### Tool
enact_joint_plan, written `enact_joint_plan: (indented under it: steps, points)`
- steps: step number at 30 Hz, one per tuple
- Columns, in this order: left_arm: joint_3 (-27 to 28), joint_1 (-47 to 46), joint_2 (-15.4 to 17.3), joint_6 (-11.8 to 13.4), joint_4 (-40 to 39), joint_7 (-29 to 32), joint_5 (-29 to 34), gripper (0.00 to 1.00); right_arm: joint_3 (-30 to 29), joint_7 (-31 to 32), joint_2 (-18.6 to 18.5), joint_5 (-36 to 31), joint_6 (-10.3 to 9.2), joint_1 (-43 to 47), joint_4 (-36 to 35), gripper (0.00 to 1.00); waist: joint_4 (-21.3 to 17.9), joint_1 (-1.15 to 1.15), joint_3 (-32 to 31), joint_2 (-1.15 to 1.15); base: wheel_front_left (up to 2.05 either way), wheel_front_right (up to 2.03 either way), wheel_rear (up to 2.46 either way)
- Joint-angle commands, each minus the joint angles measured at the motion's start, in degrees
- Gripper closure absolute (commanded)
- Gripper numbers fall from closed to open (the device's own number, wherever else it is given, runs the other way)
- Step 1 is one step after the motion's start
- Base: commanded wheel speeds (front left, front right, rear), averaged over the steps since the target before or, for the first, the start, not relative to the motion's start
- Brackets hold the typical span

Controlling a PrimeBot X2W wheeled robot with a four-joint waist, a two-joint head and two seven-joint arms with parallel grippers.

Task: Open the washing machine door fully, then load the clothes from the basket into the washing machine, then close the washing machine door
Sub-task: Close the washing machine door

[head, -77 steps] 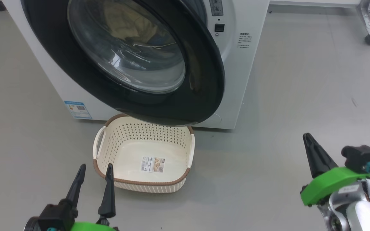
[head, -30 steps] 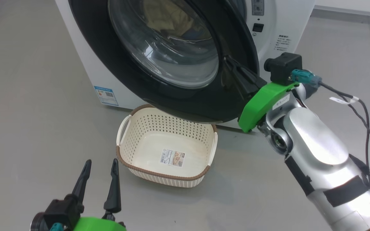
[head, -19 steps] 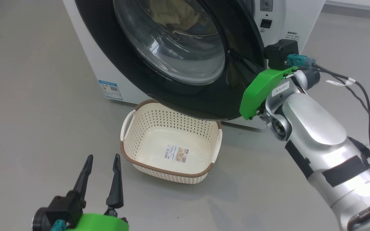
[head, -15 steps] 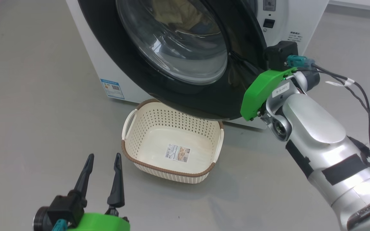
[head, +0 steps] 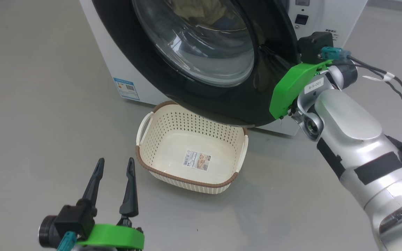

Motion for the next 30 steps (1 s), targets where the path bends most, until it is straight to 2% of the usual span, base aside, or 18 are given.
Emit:
enact_joint_plan:
  steps: [1,15,30]
  points:
    - [2.47,-2.51,0.28,-0.01,-1.51,-0.63,0.68,0.0,0.26,-0.78,0.24,0.58,0.01,-2.48,-0.95,1.0,0.0,0.0,0.17,0.0,0.0,0.0,0.0]
    - [3.16,-4.52,-1.75,-1.53,-1.78,-0.63,2.43,0.0,0.22,-2.11,-3.65,2.8,0.01,-7.53,3.21,1.0,0.91,0.0,3.22,0.0,0.0,0.0,0.0]
    - [3.43,-7.76,-5.17,-4.0,-1.51,-0.63,4.65,0.0,-0.5,-2.67,-9.99,4.29,0.01,-14.85,7.61,1.0,4.79,0.0,8.07,0.0,0.0,0.0,0.0]
